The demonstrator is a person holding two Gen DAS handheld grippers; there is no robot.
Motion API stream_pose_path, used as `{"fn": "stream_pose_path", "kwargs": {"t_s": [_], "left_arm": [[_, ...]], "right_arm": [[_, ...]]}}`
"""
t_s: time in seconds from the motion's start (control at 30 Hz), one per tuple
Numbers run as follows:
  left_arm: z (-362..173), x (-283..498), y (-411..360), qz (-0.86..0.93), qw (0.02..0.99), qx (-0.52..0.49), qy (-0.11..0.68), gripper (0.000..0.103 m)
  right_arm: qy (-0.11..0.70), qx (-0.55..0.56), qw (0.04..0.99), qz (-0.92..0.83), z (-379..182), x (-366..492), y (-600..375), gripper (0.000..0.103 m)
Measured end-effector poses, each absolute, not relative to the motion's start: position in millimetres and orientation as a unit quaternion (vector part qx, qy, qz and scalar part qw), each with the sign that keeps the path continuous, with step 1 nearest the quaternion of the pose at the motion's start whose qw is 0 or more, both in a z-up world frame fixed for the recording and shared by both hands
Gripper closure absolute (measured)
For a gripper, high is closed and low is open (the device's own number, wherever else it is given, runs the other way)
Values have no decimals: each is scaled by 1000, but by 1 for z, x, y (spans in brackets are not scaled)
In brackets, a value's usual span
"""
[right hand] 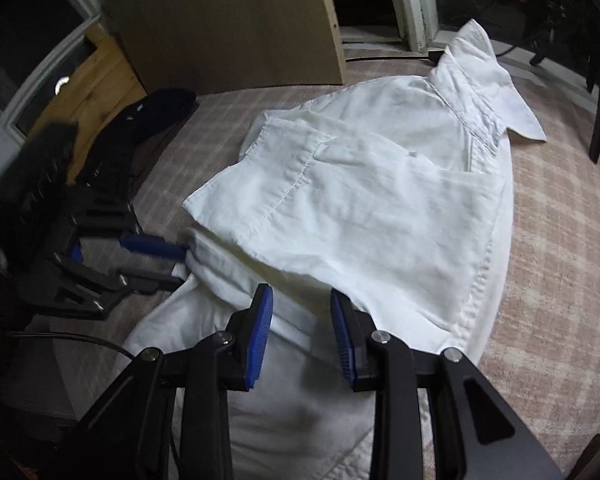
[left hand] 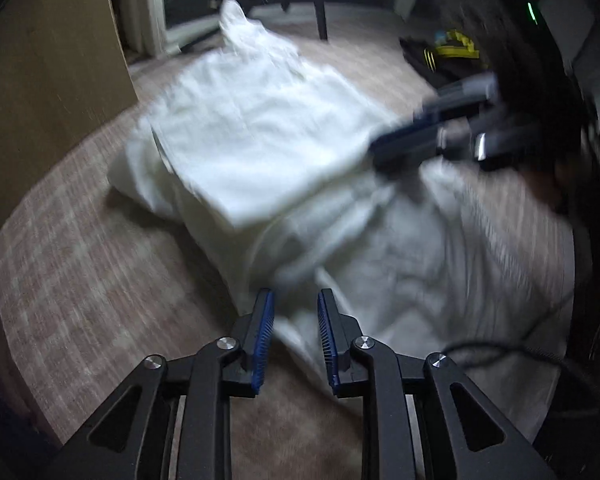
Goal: Fold clothes
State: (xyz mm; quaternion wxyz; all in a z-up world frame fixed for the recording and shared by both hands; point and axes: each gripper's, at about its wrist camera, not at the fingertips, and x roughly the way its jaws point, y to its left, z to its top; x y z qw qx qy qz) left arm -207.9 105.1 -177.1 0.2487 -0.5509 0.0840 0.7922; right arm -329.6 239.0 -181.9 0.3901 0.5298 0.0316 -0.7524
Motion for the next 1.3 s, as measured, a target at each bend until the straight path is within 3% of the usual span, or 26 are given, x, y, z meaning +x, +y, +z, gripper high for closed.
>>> {"fn": "stream_pose_path", "kwargs": {"t_s": [0.2,0.33,0.57,0.67,0.77,0.87,1.03,1.17,1.3], "left_arm": [[-156,-204,90,802,247,-541,53,87],[-128,-213,84,825,250,-505,31,88],[-160,-230,110,798,268,-534,81,88],[-168,-223,107,790,280,-538,88,96],[-178,-214,101,770,280,-565,100,96],[-172,-207,91,768,275,-571,97,96],[-139,-216,82,788,290,-542,20,97],[-139,-205,114,774,337,-534,45,91],[-161,-196,120,760,325,-559,65,94]], "right_arm": [[71,550,437,-708,-175,-300,223,73],[-5,497,451,-741,-143,-309,222,73],[4,510,400,-761,-166,-334,196,76],[24,535,381,-754,-182,-340,198,76],[34,549,367,-750,-201,-344,202,79],[33,552,359,-752,-198,-344,205,81],[36,528,380,-759,-184,-330,194,81],[28,528,383,-757,-184,-318,197,81],[-1,521,415,-746,-172,-297,205,81]]}}
